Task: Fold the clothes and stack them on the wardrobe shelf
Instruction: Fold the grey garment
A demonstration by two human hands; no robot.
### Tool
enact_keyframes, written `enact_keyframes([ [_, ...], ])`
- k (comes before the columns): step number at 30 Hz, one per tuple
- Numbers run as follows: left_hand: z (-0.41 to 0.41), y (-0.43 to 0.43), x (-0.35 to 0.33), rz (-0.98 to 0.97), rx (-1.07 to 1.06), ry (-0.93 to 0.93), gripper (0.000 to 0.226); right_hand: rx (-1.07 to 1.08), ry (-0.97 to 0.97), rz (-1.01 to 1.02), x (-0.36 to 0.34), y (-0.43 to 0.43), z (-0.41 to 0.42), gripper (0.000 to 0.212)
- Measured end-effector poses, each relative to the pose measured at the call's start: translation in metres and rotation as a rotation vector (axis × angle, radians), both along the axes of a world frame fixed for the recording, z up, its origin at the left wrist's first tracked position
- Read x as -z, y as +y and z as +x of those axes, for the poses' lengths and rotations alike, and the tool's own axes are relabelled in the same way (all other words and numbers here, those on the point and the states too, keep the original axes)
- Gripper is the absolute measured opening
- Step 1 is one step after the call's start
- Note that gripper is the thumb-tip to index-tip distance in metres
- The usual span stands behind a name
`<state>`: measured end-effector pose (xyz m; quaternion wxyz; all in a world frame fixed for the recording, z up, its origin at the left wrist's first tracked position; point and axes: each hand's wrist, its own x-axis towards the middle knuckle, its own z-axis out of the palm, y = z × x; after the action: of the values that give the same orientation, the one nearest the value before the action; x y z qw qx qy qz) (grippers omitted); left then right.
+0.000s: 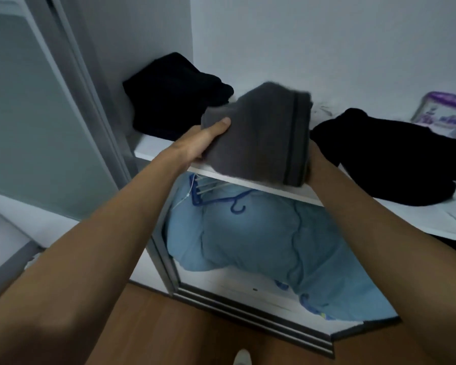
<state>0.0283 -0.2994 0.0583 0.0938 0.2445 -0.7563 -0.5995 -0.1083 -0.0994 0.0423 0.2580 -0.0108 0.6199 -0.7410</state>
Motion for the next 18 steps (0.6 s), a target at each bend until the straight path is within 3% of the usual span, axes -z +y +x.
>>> enact_keyframes([
  [1,-0.010,-0.004,0.004,-0.044,-0.020,-0.114,0.065,0.012,0.015,0.116,0.005,0.004,-0.008,0.033],
  [3,-0.030,-0.009,0.009,-0.073,-0.084,-0.168,0.071,0.135,0.195,0.345,0.015,0.010,-0.035,0.021],
  [5,-0.049,-0.011,0.013,-0.097,-0.123,-0.128,0.057,0.178,0.267,0.354,0.019,0.014,-0.053,0.026],
  [7,-0.067,-0.009,0.020,-0.159,-0.116,-0.078,0.033,0.003,0.327,0.370,0.024,0.011,-0.063,0.035],
  [9,-0.081,-0.007,0.024,-0.295,-0.160,0.005,0.017,-0.125,0.454,0.448,0.029,0.002,-0.069,0.032],
  [12,-0.101,-0.011,0.015,-0.443,-0.300,0.207,0.013,0.064,0.623,0.314,0.029,-0.011,-0.083,0.017],
  [14,-0.112,-0.013,0.012,-0.497,-0.326,0.193,0.023,0.124,0.596,0.284,0.025,-0.016,-0.093,0.024],
  [16,-0.115,-0.009,0.017,-0.573,-0.301,0.051,0.048,0.080,0.499,0.373,0.028,-0.017,-0.099,0.039],
  [18,-0.109,-0.002,0.025,-0.756,-0.313,0.068,0.063,0.052,0.458,0.434,0.038,-0.010,-0.095,0.049],
])
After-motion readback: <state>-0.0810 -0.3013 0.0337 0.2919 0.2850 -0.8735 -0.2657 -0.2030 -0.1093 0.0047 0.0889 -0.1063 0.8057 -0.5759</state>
